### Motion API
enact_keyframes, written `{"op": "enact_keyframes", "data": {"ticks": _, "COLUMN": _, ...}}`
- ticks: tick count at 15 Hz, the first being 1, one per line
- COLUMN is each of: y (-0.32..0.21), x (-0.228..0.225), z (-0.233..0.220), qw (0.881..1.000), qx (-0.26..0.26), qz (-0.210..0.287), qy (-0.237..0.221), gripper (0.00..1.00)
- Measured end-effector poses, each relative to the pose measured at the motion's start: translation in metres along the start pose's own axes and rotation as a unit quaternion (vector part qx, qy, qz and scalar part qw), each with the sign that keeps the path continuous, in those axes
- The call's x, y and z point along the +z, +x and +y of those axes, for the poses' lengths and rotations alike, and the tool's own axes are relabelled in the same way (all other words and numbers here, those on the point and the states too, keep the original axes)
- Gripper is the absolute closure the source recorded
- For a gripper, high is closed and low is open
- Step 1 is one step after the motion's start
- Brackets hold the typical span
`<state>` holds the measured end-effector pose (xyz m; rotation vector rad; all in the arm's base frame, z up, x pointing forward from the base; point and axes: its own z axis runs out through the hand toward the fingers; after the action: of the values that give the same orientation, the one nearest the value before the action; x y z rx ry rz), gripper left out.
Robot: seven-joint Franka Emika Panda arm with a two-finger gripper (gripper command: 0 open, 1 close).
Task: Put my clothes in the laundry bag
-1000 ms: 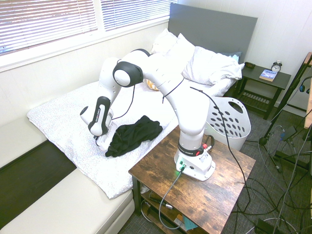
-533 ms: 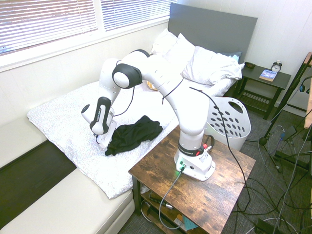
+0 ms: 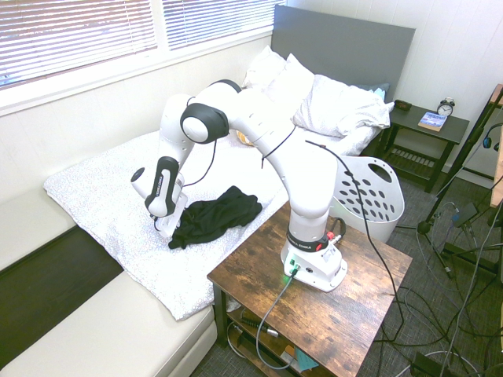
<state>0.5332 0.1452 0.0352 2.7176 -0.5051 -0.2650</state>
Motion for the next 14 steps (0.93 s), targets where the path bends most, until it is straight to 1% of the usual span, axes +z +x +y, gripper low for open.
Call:
{"op": "enact_keyframes", "data": {"ticks": 12, "y": 0.01, "x": -0.006, "z": 0.014, "qw": 1.0, "qx": 0.022, "qz": 0.003, "qy": 0.0, "gripper": 1.0}}
{"op": "enact_keyframes", "data": {"ticks": 14, "y": 0.009, "x": -0.014, "z": 0.019, "qw": 0.999, "qx": 0.034, "qz": -0.011, "qy": 0.007, "gripper": 1.0}}
